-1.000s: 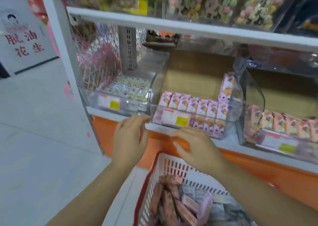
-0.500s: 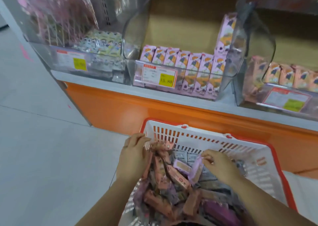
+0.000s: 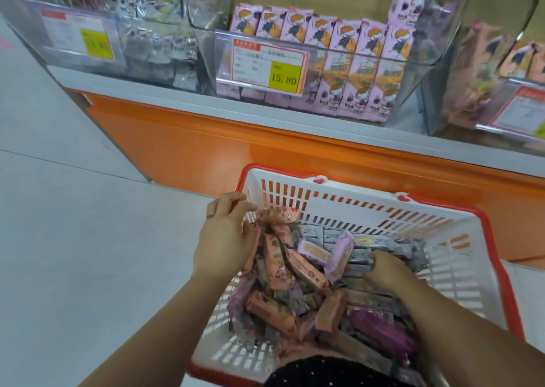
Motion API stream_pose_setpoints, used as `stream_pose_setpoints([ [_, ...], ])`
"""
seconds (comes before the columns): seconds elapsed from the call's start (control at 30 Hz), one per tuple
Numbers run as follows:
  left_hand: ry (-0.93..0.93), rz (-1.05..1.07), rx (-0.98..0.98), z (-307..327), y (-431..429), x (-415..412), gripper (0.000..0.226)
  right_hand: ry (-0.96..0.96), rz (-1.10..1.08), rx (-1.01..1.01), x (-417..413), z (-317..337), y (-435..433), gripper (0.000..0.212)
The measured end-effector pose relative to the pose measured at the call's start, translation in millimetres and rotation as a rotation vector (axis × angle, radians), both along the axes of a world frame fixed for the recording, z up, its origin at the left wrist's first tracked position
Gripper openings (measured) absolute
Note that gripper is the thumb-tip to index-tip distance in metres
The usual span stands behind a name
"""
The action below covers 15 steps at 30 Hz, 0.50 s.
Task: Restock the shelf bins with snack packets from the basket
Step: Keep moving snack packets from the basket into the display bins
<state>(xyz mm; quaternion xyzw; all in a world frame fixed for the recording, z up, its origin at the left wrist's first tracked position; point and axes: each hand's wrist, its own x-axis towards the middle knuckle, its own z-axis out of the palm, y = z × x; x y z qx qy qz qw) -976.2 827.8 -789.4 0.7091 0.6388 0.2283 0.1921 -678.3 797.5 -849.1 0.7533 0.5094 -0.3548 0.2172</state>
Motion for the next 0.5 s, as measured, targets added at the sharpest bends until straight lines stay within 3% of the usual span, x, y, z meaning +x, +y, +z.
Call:
stream_pose_setpoints([
  [0.07, -0.001, -0.005, -0.004, 0, -1, 0, 0.03, -0.055, 0.047, -0.054, -2, 0, 0, 0.024],
  [0.13, 0.002, -0.008, -0.001, 1, -1, 0, 0.03, -0.119, 0.039, -0.069, -1, -6, -2, 0.035],
  [0.3, 0.003, -0.008, -0.003, 3, -1, 2, 0.028, -0.153, 0.122, 0.067, -4, -5, -7, 0.032],
  [0.37, 0.006, -0.003, -0.009, 3, -2, 1, 0.028, -0.084, 0.044, 0.097, -10, 5, -10, 0.025],
  [0.5, 0.003, -0.002, -0.018, 1, 0, 1, 0.028, -0.054, -0.156, 0.366, -7, 40, -8, 0.018],
])
